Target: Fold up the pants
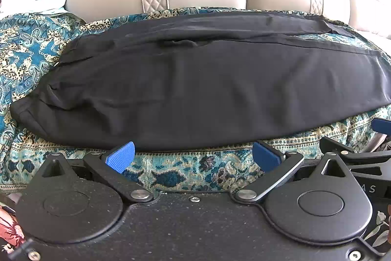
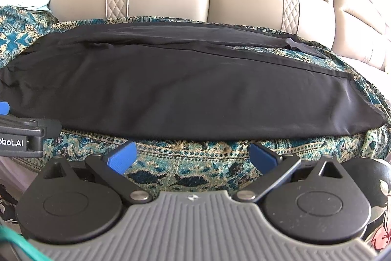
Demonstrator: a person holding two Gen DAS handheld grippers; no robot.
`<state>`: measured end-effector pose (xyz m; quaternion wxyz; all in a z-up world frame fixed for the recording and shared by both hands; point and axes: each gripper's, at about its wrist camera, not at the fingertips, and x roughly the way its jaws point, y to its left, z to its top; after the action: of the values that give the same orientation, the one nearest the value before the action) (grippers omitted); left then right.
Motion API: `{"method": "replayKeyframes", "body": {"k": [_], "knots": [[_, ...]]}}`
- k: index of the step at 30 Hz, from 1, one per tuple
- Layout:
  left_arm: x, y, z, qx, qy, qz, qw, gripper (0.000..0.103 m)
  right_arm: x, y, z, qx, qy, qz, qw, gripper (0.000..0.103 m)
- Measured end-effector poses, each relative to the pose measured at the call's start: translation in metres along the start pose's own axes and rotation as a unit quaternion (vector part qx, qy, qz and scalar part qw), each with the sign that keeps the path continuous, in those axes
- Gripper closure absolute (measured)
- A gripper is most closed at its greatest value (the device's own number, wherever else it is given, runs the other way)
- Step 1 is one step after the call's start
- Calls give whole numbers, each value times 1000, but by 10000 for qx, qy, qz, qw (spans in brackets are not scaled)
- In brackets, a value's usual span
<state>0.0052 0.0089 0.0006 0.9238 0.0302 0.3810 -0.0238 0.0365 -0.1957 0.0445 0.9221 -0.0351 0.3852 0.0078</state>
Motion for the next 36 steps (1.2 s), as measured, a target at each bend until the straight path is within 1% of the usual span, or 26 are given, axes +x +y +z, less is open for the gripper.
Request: {"method": "replayKeyframes", "body": {"k": [8,11,13,16,18,21,24,26,28,31,34,36], "knots": [[7,4,2,-16,71,58,10000,0,5,2,1,21,80,-50,10000,0],[12,6,6,37,124,65,9999,0,11,0,5,110,159,24,9998,0],[18,11,14,82,163,69,9998,0,17,-2,12,175,192,22,9997,0],[31,29,39,2,238,104,9997,0,29,-6,28,195,101,-68,9997,0],[42,46,64,-91,220,243,9994,0,40,-11,46,221,-13,-115,9997,0],[62,74,107,-203,77,642,9977,0,63,-23,82,255,-93,81,9996,0],[87,103,153,-502,79,1024,9934,0,91,-31,125,344,13,233,9991,0],[107,124,180,-796,256,1108,9903,0,113,-33,157,423,130,325,9985,0],[132,146,203,-1159,594,1107,9853,0,134,-30,190,481,247,464,9975,0],[165,172,225,-1678,895,1191,9745,0,170,-23,235,678,474,619,9947,0],[190,191,238,-2024,928,1421,9645,0,214,-11,275,951,736,757,9899,0],[207,204,246,-2187,914,1530,9594,0,245,1,296,1125,831,738,9874,0]]}}
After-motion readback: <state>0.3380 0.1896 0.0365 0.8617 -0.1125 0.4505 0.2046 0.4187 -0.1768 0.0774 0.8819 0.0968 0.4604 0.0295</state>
